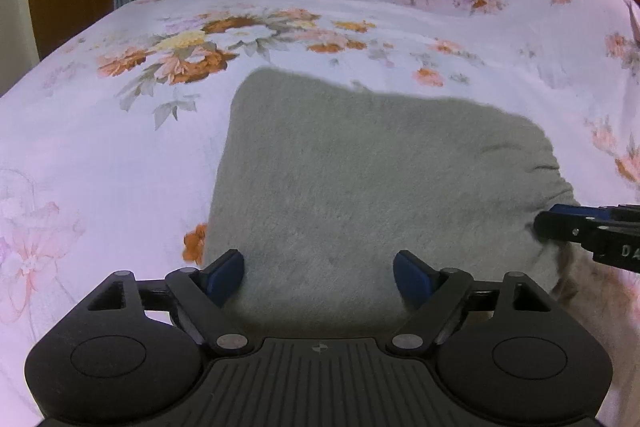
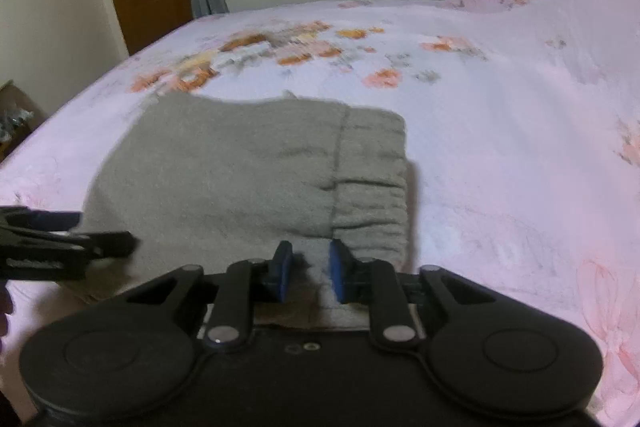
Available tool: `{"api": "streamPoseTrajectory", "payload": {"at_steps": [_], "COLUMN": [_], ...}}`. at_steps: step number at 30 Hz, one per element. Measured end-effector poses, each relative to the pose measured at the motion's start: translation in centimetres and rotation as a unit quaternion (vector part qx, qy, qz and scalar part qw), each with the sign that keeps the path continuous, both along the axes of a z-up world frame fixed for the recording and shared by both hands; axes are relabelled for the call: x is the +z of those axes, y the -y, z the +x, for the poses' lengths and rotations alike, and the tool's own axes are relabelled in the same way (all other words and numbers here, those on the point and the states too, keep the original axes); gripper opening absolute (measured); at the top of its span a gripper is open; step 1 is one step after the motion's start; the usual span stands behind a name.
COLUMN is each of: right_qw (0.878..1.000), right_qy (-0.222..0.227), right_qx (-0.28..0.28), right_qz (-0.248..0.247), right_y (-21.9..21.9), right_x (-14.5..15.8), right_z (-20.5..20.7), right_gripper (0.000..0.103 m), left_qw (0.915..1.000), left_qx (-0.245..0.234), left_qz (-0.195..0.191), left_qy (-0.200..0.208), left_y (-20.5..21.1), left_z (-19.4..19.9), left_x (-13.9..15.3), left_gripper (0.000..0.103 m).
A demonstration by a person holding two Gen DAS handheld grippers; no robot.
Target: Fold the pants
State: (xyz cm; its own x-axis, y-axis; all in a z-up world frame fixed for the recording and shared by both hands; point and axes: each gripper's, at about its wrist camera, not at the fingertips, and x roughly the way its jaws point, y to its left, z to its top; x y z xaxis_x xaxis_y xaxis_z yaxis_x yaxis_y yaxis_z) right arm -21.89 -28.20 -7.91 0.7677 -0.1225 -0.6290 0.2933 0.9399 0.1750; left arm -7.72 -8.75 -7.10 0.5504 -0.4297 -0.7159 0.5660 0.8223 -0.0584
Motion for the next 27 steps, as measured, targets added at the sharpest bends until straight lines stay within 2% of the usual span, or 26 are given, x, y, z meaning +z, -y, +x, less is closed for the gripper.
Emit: {"api": "streamPoseTrajectory", "payload": {"at_steps": [3,7,9,12,15,21,25,27], "right_qw": [1.000,0.999,0.999,1.000,1.000,0.999,1.000,1.000], "right_qy": [0.027,0.029,0.028,-0.009,0.002,0.019,-0.005,-0.001], "right_qx": [0.012,0.022,0.016,0.010,0.013,0.020,0.005,0.007], "right_qz": [0.001,-0.011,-0.015,-0.013,-0.001,-0.025,-0.013,-0.007], "right_y": [-0.2,-0.3,-0.1,0.7,0.9,1.5,2.7,3.0], "right_x": [1.3,1.9,1.7,-0.4,-0.3,1.3,-0.6,-1.1], "right_z": [1.3,4.0,4.7,5.5,5.5,8.1,9.1,8.9], "right_gripper": [0.029,0.029,0.031,0.030,0.030,0.032,0.031,0.031], "left_qw": [1.0000,0.9999,0.9999,0.9999,0.9998,0.9997,0.9992,0.9991], "left_qx": [-0.001,0.002,0.005,0.005,0.003,0.009,0.014,0.019], "left_qz": [0.002,0.009,0.012,0.015,0.017,0.017,0.026,0.028], "left_qy": [0.001,-0.002,-0.005,-0.005,-0.003,-0.017,-0.026,-0.027], "left_y": [0.5,1.5,2.0,2.8,3.6,5.7,7.2,7.8], "left_z": [1.1,2.7,3.5,4.5,5.6,8.8,10.6,11.4], "left_x": [0.4,0.0,-0.3,-0.8,-0.9,-0.6,-1.1,-1.5], "left_gripper": [0.082,0.082,0.082,0.086,0.088,0.089,0.094,0.095]}}
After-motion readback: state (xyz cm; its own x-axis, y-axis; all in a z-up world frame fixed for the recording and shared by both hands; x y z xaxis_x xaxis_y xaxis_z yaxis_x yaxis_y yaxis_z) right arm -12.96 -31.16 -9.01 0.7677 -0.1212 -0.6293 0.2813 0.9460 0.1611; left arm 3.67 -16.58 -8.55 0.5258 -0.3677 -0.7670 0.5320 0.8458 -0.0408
